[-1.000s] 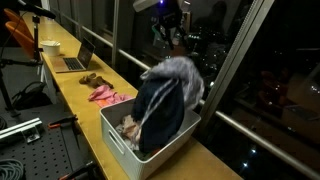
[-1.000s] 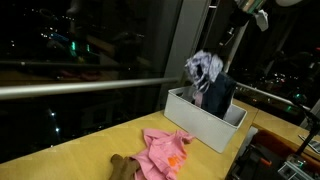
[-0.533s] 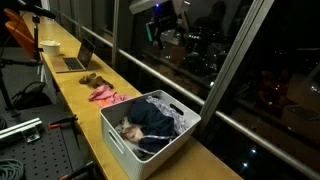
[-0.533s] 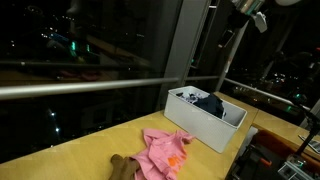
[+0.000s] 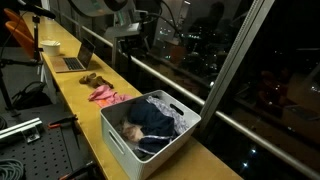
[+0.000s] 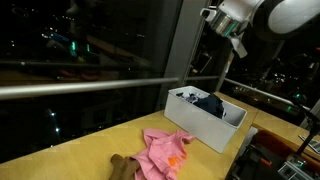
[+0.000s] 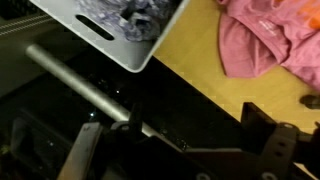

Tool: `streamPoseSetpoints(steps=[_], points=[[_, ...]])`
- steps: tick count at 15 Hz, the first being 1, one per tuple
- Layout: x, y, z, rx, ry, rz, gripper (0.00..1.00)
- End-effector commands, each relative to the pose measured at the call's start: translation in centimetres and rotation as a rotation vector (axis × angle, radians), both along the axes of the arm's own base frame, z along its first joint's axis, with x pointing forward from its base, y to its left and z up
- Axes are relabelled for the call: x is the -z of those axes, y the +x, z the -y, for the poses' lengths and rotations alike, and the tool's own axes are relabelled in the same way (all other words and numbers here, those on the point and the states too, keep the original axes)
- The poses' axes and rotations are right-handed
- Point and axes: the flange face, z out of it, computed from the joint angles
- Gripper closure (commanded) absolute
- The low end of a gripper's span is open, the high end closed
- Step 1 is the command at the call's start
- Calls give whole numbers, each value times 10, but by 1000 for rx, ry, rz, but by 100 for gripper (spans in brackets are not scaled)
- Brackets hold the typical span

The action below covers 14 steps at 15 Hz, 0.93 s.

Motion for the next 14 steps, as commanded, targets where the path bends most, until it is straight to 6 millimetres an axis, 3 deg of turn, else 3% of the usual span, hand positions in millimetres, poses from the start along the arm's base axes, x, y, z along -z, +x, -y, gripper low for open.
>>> streamPoseSetpoints(steps=[1, 6, 11, 14], points=[[61, 4, -47, -52, 69, -32, 0], [148, 4, -88, -121, 115, -104, 0], [230, 11, -111, -141, 142, -190, 0], [267, 10, -121, -150, 150, -251, 0]])
